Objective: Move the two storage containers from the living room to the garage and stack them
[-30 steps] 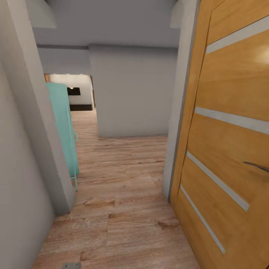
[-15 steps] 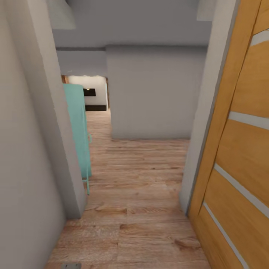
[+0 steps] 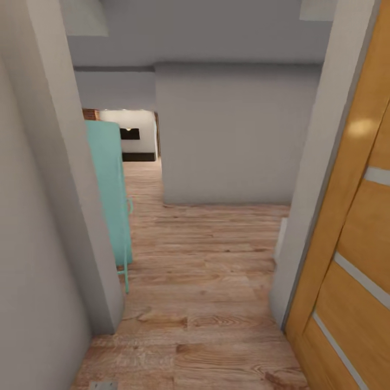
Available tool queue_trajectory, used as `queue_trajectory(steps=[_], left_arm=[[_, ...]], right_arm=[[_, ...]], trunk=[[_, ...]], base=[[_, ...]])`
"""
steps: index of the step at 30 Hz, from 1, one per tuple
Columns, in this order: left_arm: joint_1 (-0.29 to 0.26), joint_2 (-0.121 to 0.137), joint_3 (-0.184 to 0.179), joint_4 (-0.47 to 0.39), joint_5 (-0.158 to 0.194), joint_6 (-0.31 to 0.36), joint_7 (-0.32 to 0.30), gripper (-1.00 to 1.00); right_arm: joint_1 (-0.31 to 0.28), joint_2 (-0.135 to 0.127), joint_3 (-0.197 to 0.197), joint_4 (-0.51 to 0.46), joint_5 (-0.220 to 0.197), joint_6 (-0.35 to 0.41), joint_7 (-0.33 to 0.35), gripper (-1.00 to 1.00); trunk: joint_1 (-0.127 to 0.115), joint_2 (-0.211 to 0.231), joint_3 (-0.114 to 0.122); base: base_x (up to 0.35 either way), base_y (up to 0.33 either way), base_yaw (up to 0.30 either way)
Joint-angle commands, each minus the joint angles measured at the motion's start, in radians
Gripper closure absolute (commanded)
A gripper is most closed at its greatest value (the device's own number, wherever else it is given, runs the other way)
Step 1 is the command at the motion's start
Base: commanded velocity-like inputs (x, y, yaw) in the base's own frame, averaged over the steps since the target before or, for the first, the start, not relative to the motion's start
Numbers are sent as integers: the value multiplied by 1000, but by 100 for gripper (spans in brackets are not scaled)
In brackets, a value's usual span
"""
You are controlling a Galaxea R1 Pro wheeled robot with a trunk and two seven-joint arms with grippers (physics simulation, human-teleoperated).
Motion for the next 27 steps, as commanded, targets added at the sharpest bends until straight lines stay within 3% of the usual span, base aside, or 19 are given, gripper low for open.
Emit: queue_trajectory(steps=[1, 27], left_arm=[[-1, -1, -8, 4, 8, -6, 0, -100], [-1, -2, -9, 4, 8, -6, 0, -100]], right_arm=[[-1, 0, 0, 0, 7, -1, 1, -100], [-1, 0, 0, 0, 7, -1, 1, -100]], trunk=[[1, -1, -1], [1, -1, -1]], base=[[341, 36, 0], [341, 7, 0]])
